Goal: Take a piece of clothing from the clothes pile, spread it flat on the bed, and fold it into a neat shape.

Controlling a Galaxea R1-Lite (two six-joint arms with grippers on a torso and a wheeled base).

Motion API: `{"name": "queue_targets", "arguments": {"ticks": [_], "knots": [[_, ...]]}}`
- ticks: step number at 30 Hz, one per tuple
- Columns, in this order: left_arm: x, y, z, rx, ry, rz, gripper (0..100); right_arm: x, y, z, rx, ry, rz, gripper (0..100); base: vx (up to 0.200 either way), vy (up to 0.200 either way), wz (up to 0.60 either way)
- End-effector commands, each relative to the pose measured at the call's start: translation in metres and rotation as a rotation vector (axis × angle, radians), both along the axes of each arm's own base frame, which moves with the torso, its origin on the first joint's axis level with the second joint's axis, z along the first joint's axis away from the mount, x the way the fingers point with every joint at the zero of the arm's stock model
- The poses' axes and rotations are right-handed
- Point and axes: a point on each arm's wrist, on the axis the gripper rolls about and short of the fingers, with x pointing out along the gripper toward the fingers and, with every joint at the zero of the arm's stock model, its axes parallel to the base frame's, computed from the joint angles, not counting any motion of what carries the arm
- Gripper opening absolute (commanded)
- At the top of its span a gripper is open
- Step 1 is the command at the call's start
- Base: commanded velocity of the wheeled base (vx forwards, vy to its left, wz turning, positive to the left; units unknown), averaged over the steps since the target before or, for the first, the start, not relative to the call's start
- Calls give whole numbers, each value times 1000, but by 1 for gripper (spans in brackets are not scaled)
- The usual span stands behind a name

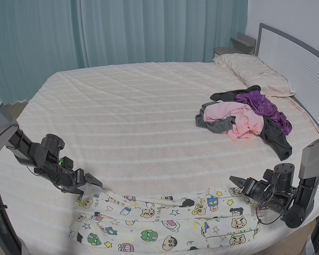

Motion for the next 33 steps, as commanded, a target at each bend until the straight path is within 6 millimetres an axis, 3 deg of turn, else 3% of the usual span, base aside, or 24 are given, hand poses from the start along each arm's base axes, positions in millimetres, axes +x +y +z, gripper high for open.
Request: {"name": "queue_targets", "arguments": {"ticks": [1, 12, 13, 25, 33], "knots": [[0, 1, -1, 0, 4, 4, 100, 0, 0, 0, 2, -2, 1, 100, 0, 0, 0], [3, -1, -10, -22, 22, -7, 100, 2, 1, 1, 5, -12, 1, 100, 0, 0, 0], [3, -1, -9, -34, 24, -9, 0, 2, 1, 0, 5, -10, 3, 100, 0, 0, 0], [-4, 8, -1, -38, 21, 23, 0, 2, 1, 0, 5, -10, 3, 100, 0, 0, 0], [-21, 10, 28, -40, -48, 34, 0, 3, 0, 14, 13, -66, 1, 100, 0, 0, 0]]}}
